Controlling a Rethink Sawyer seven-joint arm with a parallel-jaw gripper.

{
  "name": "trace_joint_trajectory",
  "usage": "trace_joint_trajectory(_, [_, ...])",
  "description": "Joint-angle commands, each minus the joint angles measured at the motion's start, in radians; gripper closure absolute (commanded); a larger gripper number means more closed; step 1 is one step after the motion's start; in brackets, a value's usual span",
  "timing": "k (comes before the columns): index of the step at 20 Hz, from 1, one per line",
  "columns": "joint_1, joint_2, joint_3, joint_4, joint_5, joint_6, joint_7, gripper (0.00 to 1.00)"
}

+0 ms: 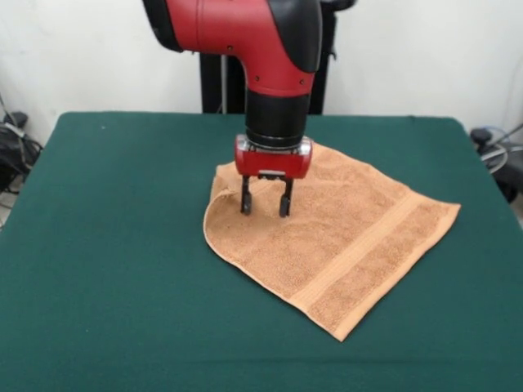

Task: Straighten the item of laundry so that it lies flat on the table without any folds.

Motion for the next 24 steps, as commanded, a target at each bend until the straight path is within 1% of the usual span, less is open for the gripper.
trace_joint_trajectory(1, [-0.036, 0.047, 0.048, -0.066, -0.04, 0.056, 0.051, 0.0])
trace_joint_trajectory(11, [-0.125, 0.014, 0.072, -0.033, -0.098, 0.08, 0.009, 0.0])
trace_joint_trajectory(16, [-0.181, -0.017, 0.096, -0.012, -0.132, 0.111, -0.016, 0.0])
trace_joint_trajectory(20, [-0.222, -0.016, 0.119, -0.011, -0.164, 0.117, -0.03, 0.0])
trace_joint_trajectory(22, [-0.236, -0.017, 0.127, -0.008, -0.178, 0.118, -0.031, 0.0])
trace_joint_trajectory(24, [-0.231, -0.034, 0.125, -0.003, -0.18, 0.128, -0.022, 0.0])
